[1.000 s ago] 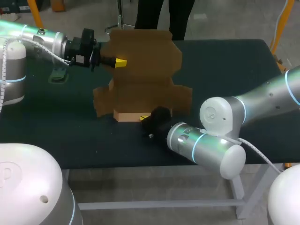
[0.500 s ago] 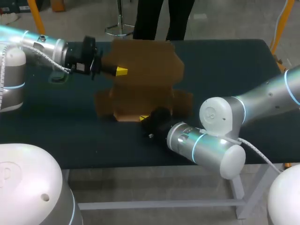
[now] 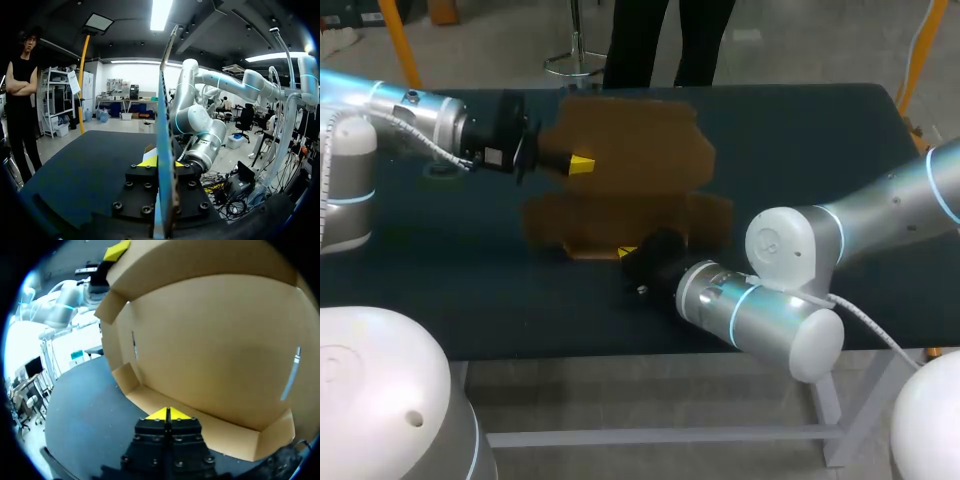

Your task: Assemble the packaging by folding the flat box into shape, placing the metal phone stand inside, and closing the box properly

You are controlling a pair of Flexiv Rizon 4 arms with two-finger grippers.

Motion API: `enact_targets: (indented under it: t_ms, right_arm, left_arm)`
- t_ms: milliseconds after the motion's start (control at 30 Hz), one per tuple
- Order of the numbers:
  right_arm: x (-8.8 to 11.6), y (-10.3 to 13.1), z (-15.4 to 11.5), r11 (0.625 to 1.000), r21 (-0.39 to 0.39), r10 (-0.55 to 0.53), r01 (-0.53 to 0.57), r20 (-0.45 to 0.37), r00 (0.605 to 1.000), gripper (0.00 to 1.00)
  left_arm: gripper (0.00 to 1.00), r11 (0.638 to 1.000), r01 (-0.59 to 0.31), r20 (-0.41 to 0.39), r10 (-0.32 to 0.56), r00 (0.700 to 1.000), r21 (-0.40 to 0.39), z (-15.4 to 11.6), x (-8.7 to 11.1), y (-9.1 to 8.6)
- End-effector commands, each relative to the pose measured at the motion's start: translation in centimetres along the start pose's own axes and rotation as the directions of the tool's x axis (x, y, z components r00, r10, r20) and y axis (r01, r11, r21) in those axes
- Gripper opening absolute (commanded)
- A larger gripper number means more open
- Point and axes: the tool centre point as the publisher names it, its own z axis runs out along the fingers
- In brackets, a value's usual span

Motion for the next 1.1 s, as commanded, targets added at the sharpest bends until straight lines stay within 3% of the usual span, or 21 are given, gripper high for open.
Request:
enact_targets:
  t_ms: [33, 800, 1100]
  right_arm:
    - [0.1, -0.6, 0.5, 1.000, -0.005, 0.000, 0.000, 0.003, 1.000, 0.00]
    - [0.1, -0.6, 0.5, 1.000, -0.005, 0.000, 0.000, 0.003, 1.000, 0.00]
    - [0.1, -0.6, 0.5, 1.000, -0.005, 0.000, 0.000, 0.003, 1.000, 0.00]
  left_arm:
    - [0.00, 1.000, 0.003, 0.015, -0.003, 1.000, 0.016, 0.1, 0.7, 0.4]
    - [0.00, 0.991, 0.112, 0.017, -0.114, 0.993, 0.070, 0.3, 1.9, 2.8]
    - [0.00, 0.991, 0.124, 0.019, -0.125, 0.992, 0.051, 0.6, 2.1, 3.1]
